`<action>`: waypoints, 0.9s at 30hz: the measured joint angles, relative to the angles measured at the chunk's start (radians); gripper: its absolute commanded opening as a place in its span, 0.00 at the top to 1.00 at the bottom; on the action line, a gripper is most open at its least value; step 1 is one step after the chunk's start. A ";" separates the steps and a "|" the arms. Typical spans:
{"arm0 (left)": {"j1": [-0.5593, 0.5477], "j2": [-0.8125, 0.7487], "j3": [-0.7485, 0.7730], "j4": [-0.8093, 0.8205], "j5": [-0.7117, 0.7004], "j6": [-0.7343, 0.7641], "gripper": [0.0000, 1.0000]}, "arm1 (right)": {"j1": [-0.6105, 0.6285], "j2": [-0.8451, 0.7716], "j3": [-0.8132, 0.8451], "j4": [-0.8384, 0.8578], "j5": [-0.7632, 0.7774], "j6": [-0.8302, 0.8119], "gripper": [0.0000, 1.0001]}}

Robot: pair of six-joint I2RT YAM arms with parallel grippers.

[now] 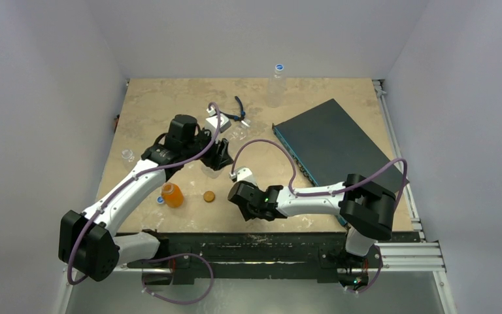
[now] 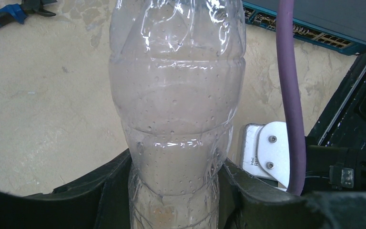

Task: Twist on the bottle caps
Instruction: Screw the bottle cap onto the plastic bottle.

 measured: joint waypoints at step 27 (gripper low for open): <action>-0.066 -0.097 -0.141 0.089 0.015 0.153 1.00 | -0.740 -0.482 0.037 0.092 -0.713 -0.114 0.84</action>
